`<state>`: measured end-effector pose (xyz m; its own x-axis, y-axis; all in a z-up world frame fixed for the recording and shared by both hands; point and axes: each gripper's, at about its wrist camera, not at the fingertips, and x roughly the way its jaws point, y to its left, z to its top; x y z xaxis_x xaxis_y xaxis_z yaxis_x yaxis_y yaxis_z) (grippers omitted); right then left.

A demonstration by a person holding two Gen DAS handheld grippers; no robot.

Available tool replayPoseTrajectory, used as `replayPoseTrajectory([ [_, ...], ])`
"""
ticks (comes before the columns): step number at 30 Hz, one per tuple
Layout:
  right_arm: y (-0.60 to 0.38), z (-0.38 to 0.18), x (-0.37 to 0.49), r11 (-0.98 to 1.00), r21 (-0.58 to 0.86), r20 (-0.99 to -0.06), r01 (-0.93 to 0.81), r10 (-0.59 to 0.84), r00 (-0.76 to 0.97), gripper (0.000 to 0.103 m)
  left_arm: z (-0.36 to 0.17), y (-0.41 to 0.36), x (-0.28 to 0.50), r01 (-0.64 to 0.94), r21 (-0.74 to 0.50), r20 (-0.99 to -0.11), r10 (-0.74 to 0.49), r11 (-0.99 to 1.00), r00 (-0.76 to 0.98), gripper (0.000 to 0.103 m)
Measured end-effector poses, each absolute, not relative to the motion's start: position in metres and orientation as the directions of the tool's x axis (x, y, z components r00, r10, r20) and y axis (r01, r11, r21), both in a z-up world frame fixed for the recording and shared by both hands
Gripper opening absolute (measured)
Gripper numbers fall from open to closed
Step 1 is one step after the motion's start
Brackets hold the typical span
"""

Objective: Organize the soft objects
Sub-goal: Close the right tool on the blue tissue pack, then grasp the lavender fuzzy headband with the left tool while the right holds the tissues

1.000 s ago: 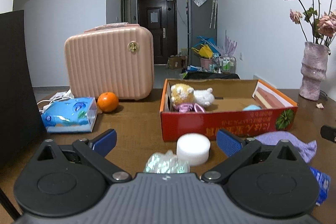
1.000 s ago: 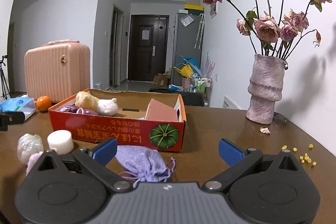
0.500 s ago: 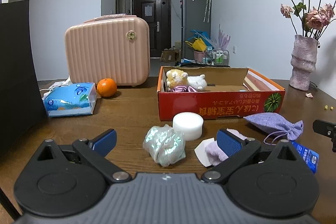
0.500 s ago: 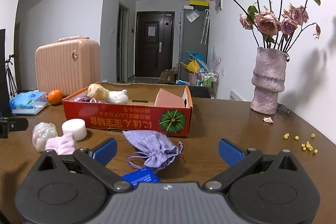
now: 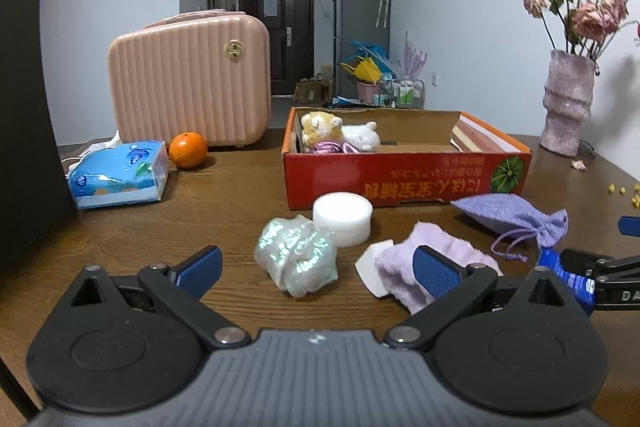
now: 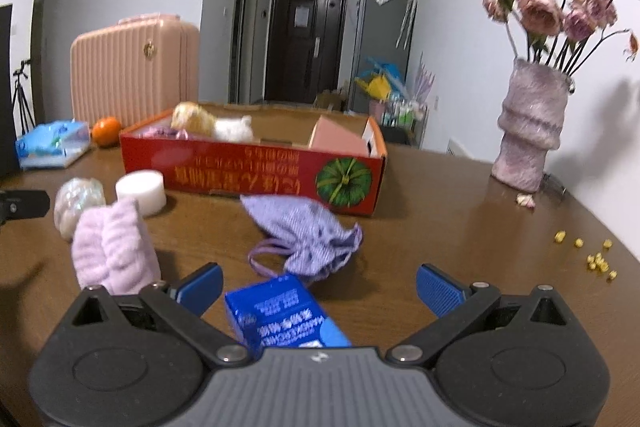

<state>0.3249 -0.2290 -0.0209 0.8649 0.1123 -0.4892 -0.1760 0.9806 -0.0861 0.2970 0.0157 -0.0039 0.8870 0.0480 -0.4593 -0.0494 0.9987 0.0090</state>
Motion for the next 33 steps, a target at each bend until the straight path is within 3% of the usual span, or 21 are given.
replayPoseTrajectory([
  [9, -0.221, -0.041, 0.341, 0.975, -0.107, -0.597, -0.194, 0.093, 0.797, 0.103, -0.008, 0.011, 0.298, -0.034, 0.017, -0.476, 0.038, 0.999, 0.879, 0.103],
  [14, -0.218, -0.049, 0.346, 0.97, -0.1, -0.637, -0.222, 0.109, 0.763, 0.086, -0.008, 0.01, 0.297, -0.029, 0.016, -0.475, 0.033, 0.999, 0.879, 0.103],
  [23, -0.213, -0.046, 0.339, 0.958, -0.1, -0.626, -0.268, 0.149, 0.766, 0.059, -0.009, 0.009, 0.297, -0.023, 0.018, -0.475, 0.028, 1.0, 0.879, 0.103],
  [33, -0.225, -0.027, 0.329, 0.969, -0.065, -0.54, -0.237, 0.166, 0.825, 0.056, -0.011, 0.002, 0.297, -0.01, 0.024, -0.476, 0.02, 1.0, 0.879, 0.103],
])
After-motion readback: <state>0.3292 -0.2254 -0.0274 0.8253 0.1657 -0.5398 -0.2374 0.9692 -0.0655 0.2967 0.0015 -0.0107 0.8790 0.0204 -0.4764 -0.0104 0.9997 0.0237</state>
